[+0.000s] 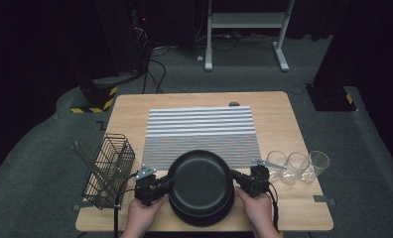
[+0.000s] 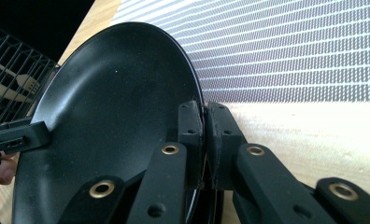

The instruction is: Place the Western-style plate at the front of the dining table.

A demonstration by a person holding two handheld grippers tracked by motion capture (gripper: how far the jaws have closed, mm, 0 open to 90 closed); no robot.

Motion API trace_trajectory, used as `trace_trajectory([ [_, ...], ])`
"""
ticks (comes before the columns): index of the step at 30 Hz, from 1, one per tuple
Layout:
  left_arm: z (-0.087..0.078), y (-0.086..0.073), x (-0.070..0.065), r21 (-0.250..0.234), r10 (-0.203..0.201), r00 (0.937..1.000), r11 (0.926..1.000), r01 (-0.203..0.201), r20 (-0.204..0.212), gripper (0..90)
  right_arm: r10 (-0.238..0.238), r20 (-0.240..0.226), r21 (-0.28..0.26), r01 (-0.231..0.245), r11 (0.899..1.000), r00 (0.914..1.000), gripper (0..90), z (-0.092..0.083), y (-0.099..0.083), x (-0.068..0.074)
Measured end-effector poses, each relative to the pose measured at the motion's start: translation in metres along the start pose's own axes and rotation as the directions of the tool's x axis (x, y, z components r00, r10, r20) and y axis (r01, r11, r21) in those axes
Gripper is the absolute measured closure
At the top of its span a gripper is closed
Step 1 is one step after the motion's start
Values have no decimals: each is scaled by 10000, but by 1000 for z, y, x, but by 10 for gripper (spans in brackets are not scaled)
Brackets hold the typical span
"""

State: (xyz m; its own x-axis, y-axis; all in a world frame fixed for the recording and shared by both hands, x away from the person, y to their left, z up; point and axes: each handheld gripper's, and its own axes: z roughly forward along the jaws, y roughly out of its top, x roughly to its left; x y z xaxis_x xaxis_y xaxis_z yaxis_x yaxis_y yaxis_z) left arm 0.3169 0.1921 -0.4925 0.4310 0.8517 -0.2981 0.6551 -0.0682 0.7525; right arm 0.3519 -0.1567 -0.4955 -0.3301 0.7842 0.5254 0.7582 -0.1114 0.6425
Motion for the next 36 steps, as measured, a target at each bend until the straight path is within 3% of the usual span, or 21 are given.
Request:
trace_trajectory([
  [18,18,12,13,-409,-192,9996,9990,200,196,702,-11,395,-166,18,9999,9992,849,6,15,1],
  [24,21,11,16,-697,-201,9993,9973,222,307,705,-65,344,-333,76,9994,9994,848,6,14,-1],
  [36,22,8,13,-1002,-117,9999,9949,128,109,701,-38,86,-477,42,9989,10000,817,7,10,-4],
])
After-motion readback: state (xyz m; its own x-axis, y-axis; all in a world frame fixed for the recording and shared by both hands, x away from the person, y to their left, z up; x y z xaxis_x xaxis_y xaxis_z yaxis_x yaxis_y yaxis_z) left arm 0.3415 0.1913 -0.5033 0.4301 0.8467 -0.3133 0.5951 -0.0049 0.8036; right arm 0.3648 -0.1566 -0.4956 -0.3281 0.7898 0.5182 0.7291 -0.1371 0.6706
